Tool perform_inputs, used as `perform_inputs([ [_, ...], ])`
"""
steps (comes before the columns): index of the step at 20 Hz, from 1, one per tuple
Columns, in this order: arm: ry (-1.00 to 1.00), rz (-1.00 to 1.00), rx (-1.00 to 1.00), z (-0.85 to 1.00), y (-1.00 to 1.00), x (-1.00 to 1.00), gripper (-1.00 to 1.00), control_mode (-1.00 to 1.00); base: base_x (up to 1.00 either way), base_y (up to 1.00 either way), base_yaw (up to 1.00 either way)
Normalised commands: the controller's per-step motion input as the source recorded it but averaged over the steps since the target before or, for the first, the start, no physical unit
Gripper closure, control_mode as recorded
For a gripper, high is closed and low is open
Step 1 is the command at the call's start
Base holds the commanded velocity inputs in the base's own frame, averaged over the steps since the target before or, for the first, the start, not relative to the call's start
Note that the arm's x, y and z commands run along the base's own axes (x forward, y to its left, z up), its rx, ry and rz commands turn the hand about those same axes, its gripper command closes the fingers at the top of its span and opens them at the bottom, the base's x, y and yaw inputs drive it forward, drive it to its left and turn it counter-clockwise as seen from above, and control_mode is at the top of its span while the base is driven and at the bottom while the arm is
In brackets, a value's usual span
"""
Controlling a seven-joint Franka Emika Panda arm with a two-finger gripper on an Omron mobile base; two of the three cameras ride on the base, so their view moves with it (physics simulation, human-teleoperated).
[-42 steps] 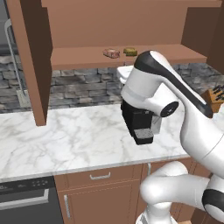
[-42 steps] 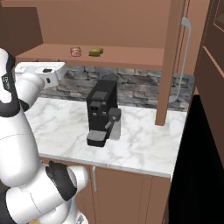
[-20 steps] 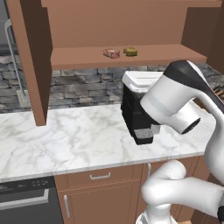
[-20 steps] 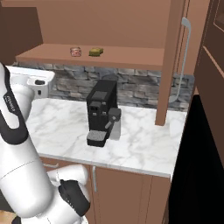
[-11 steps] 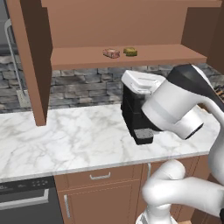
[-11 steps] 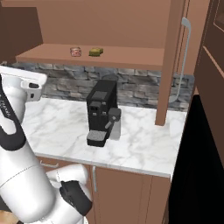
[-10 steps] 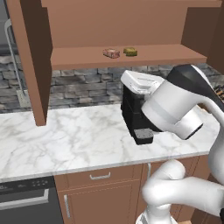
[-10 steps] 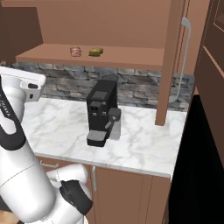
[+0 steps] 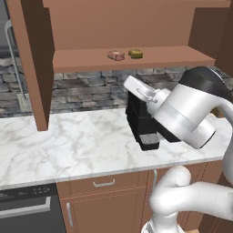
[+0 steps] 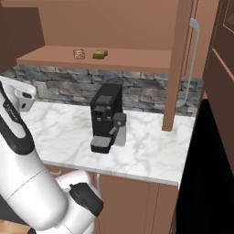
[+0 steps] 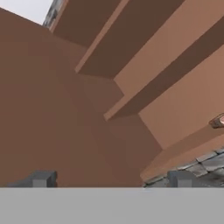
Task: Pick up the sponge and bar soap from the sink, and place them back in the cabinet, and close the cabinet doors.
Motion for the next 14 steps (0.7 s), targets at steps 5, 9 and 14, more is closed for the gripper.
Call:
perform_inputs([
  [5,0.10,0.09,0.06,0.01,0.19,-0.70,-1.00,-1.00,0.00,0.00,0.00],
  [9,0.07,0.07,0.06,0.07,0.22,-0.67,-1.00,-1.00,0.00,0.00,0.00],
  [14,0.05,0.06,0.02,0.03,0.33,-0.70,-1.00,-1.00,0.00,0.00,0.00],
])
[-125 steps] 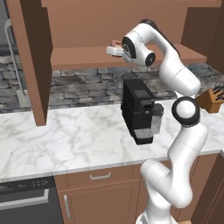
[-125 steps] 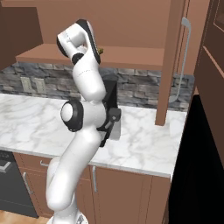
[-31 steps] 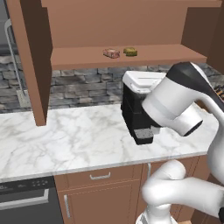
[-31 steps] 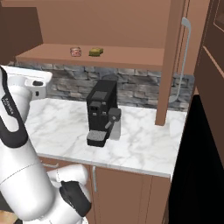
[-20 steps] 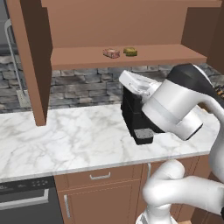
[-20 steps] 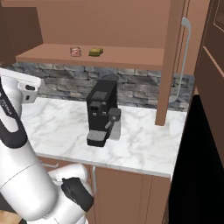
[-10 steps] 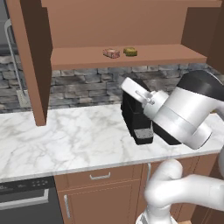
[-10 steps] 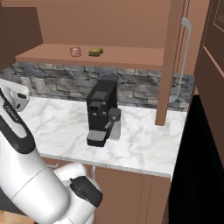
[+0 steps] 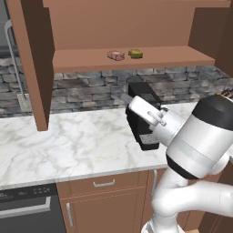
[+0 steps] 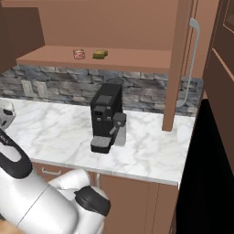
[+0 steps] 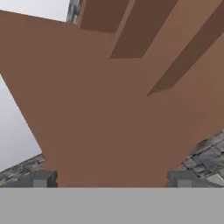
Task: Pick up the sponge and bar soap from the sink, and place them back in the cabinet, and close the cabinet doors.
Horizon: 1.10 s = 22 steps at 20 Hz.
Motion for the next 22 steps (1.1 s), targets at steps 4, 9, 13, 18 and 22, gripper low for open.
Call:
perform_inputs([
  [4,0.10,0.05,0.01,0.05,0.43,-0.62,-1.00,-1.00,0.00,0.00,0.00],
  [9,0.12,0.06,0.04,0.10,0.39,-0.61,-1.00,-1.00,0.00,0.00,0.00],
  [13,0.12,0.07,0.03,0.12,0.37,-0.62,-1.00,-1.00,0.00,0.00,0.00],
  [18,0.10,0.07,0.01,0.01,0.38,-0.56,-1.00,-1.00,0.00,0.00,0.00],
  [22,0.00,0.03,0.00,0.00,0.44,-0.33,-1.00,-1.00,0.00,0.00,0.00],
])
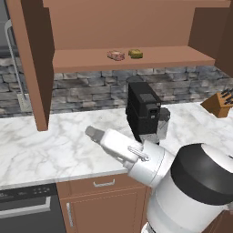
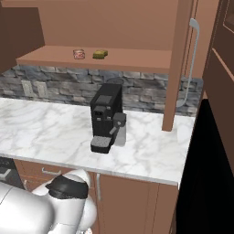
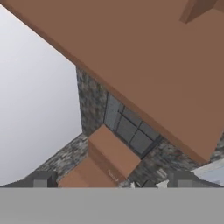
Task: Pick up the sponge and bar soap from the sink, and place them back in the cabinet, and close the cabinet doors.
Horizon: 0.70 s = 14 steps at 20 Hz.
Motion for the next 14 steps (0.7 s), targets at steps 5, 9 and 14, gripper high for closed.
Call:
perform_inputs([
  [5,0.00,0.00,0.00,0.00,0.57,-0.10,-1.00,-1.00,0.00,0.00,0.00],
  [9,0.00,0.00,0.00,-0.01,0.60,-0.01,-1.00,-1.00,0.00,0.00,0.00],
  [14,-0.06,0.00,0.03,-0.13,0.52,0.00,-1.00,-1.00,0.00,0.00,0.00],
])
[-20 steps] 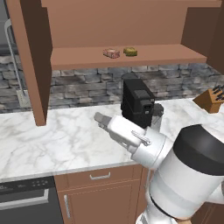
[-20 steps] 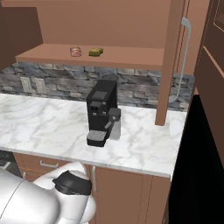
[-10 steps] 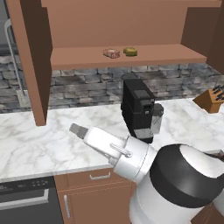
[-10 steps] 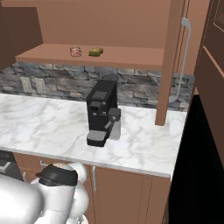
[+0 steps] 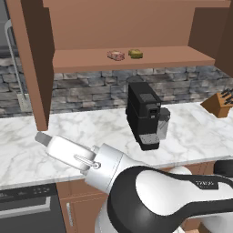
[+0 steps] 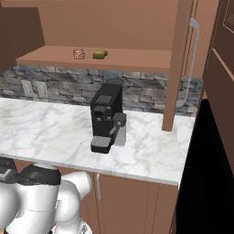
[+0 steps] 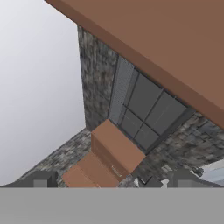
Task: Pick up the sponge and bar soap from the sink, and place them back in the cabinet, and close the cabinet doors.
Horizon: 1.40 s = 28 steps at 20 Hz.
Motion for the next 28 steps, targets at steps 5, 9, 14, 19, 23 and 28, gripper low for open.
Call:
perform_inputs([
  [5,-0.16,0.00,0.08,-0.21,0.37,0.00,-1.00,-1.00,0.00,0.00,0.00],
  [9,-0.23,0.00,0.05,-0.18,0.35,0.00,-1.00,-1.00,0.00,0.00,0.00],
  [14,-0.19,0.00,0.14,-0.06,0.25,0.00,-1.00,-1.00,0.00,0.00,0.00],
  [19,-0.12,0.00,0.27,-0.04,0.15,0.03,-1.00,-1.00,0.00,0.00,0.00],
  [23,-0.15,0.00,0.30,-0.16,0.14,0.20,-1.00,-1.00,0.00,0.00,0.00],
  [28,-0.15,0.00,0.31,-0.08,0.01,0.37,-1.00,-1.00,0.00,0.00,0.00],
])
